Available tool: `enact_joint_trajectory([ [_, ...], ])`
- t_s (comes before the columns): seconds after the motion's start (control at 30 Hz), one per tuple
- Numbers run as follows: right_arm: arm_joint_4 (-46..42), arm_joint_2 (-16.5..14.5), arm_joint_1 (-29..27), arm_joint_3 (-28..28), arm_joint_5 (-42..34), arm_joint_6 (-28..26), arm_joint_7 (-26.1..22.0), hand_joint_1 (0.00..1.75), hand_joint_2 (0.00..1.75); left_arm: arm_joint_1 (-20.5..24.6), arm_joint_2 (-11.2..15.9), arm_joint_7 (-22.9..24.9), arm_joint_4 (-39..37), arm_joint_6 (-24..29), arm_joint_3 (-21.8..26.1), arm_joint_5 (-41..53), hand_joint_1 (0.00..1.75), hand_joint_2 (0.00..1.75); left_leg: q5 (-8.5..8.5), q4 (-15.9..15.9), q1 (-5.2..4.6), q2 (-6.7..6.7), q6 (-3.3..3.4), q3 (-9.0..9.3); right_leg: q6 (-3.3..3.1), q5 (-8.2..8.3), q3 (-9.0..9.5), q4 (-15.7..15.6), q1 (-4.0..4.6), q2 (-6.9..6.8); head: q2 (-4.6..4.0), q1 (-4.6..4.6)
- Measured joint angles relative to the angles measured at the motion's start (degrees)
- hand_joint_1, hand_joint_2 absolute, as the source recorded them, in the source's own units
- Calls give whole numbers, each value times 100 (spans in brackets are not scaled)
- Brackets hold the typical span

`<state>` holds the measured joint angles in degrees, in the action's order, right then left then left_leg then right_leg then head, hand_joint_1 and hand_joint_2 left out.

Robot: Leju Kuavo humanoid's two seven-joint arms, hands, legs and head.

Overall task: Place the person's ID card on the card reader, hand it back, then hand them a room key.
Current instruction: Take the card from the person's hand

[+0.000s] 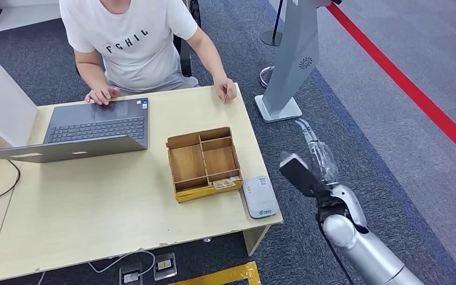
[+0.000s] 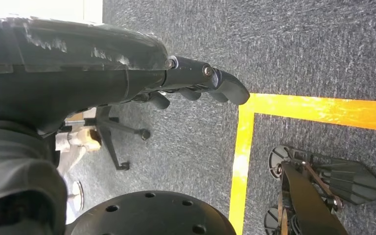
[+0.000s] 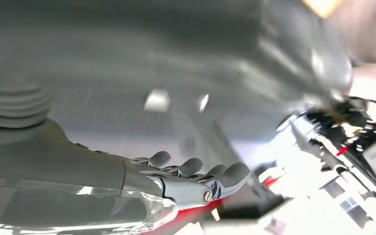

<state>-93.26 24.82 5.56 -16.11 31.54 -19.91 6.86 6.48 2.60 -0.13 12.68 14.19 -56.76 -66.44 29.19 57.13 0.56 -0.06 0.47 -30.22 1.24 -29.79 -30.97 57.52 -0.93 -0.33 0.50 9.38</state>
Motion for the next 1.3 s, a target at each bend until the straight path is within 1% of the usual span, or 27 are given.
enact_joint_trajectory([
  [0.07, -145, 38, 132, -162, 1033, 262, 584, 0, 175, 3, 8, 0, 0, -3, -2, 11, 0, 0, 0, 0, 2, 0, -1, -1, 0, 0, 0, 0, 2, 0, 0, 1],
  [0.17, -214, 66, 395, -506, 1841, 537, 1111, 0, 175, 9, 19, 0, 0, -3, -2, 14, 0, 0, -1, 0, 4, 0, -2, -2, 0, 0, -1, 1, 3, 1, 0, 2],
  [0.3, -204, 64, 637, -980, 2220, 626, 1434, 0, 175, 20, 23, 2, 0, -11, -2, 38, 0, 0, -2, 0, 4, -5, -2, -3, -1, -1, -2, 1, 3, -7, 0, 3],
  [0.43, -194, 63, 704, -1124, 2476, 757, 1690, 0, 175, 19, 28, 17, 0, -29, -2, 109, 0, 0, -1, 0, 4, -10, -3, -9, -3, -4, -6, 1, 3, -12, 0, 2],
  [0.53, -193, 67, 727, -1185, 2591, 845, 1787, 0, 175, 21, 39, 20, 0, -46, -3, 143, 0, 0, -1, 0, 4, -9, -3, -11, -2, -6, -8, 1, 3, -12, 0, 2],
  [0.73, -192, 75, 752, -1281, 2625, 871, 1831, 0, 175, 20, 50, 39, 0, -74, -9, 166, 0, 0, 0, 0, 4, -9, -3, -13, -1, -7, -10, 1, 3, -13, 0, 2],
  [1.03, -158, 71, 820, -1434, 2629, 802, 1892, 0, 175, 20, 50, 102, 0, -64, -38, 166, 0, 0, 0, 0, 5, -9, -4, -14, -1, -7, -10, 2, 4, -12, 0, 2],
  [1.3, -117, 32, 926, -1589, 2792, 647, 1933, 0, 175, 20, 50, 137, 0, -58, -39, 170, 0, 0, 0, 0, 5, -9, -4, -16, -1, -8, -11, 2, 4, -12, 0, 2],
])
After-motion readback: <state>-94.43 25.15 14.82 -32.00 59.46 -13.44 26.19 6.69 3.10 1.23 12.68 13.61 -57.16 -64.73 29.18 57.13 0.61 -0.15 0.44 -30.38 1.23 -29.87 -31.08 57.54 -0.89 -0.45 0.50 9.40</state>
